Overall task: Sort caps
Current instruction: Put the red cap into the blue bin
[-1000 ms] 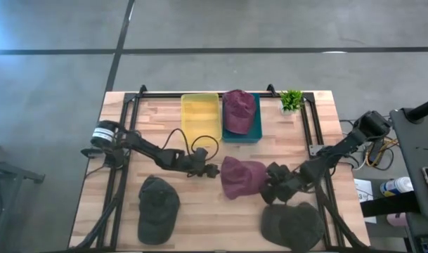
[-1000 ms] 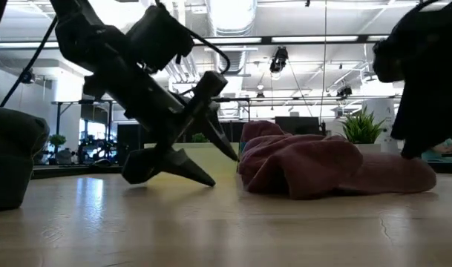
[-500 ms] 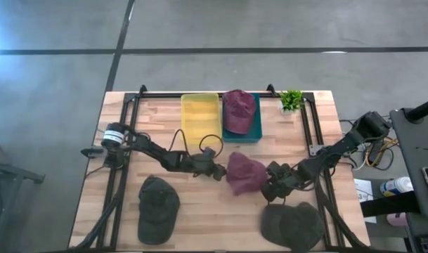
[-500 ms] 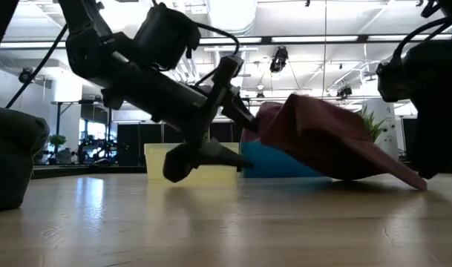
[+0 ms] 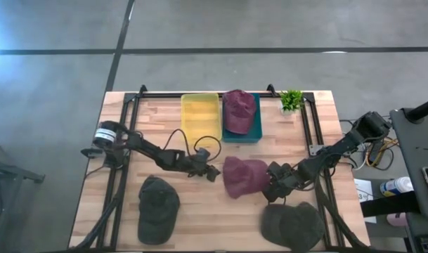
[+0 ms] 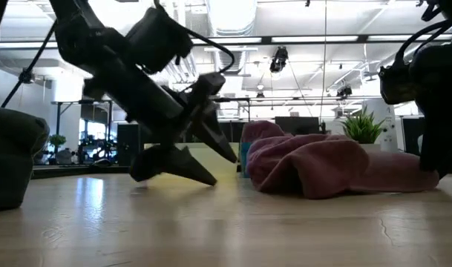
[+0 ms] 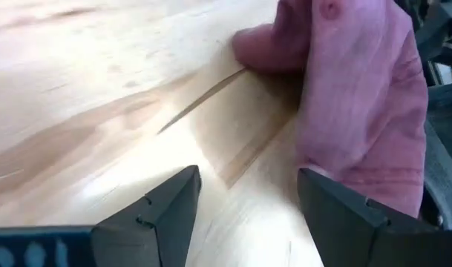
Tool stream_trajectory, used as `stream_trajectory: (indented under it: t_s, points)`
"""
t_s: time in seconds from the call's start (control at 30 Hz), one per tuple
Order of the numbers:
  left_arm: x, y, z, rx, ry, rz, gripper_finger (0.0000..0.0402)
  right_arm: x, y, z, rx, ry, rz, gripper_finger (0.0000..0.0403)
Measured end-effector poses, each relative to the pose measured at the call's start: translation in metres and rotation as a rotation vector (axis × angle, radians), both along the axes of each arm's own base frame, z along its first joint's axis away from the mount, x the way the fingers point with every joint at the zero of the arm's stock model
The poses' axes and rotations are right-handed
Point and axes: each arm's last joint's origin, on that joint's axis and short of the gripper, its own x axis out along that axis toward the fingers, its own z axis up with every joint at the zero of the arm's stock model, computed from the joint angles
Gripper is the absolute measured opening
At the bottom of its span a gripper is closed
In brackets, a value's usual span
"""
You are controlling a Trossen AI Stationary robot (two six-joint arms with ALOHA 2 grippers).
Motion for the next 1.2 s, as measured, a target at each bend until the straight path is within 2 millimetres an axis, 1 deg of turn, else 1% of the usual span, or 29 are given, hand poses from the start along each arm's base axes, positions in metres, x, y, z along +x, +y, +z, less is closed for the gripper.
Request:
stream_trajectory:
  t_s: [0.2, 0.3, 0.43, 0.53, 0.67, 0.77, 0.87, 1.0, 1.13, 1.2]
  points:
    - [-0.016, 0.002, 0.006, -0.003, 0.006, 0.005, 0.0231, 0.001, 0.000, 0.012, 0.000, -0.059, 0.012, 0.0219]
    - [-0.025, 0.003, 0.000, -0.037, 0.023, 0.035, 0.0231, -0.001, -0.004, 0.020, -0.015, -0.106, -0.010, 0.0219]
    - [-0.029, 0.004, -0.004, -0.063, -0.024, 0.066, 0.0231, -0.001, -0.012, 0.029, -0.023, -0.147, -0.047, 0.0219]
    - [-0.028, 0.005, -0.002, -0.047, -0.074, 0.100, 0.0231, 0.003, -0.017, 0.033, -0.029, -0.178, -0.047, 0.0219]
    - [-0.024, 0.006, 0.002, -0.044, -0.117, 0.117, 0.0231, 0.009, -0.023, 0.029, -0.045, -0.179, -0.062, 0.0213]
    - [-0.019, 0.005, 0.003, -0.053, -0.148, 0.118, 0.0231, 0.014, -0.026, 0.023, -0.055, -0.152, -0.070, 0.0203]
    - [-0.012, 0.004, 0.004, -0.061, -0.176, 0.119, 0.0231, 0.018, -0.026, 0.011, -0.056, -0.089, -0.052, 0.0190]
    - [-0.006, 0.003, -0.001, -0.083, -0.203, 0.128, 0.0231, 0.023, -0.024, -0.003, -0.061, -0.030, -0.037, 0.0170]
    - [-0.001, 0.002, 0.002, -0.120, -0.276, 0.139, 0.0231, 0.023, -0.024, -0.006, -0.061, -0.014, -0.028, 0.0150]
    - [0.000, 0.002, 0.005, -0.128, -0.314, 0.136, 0.0231, 0.022, -0.024, -0.005, -0.063, -0.016, -0.016, 0.0142]
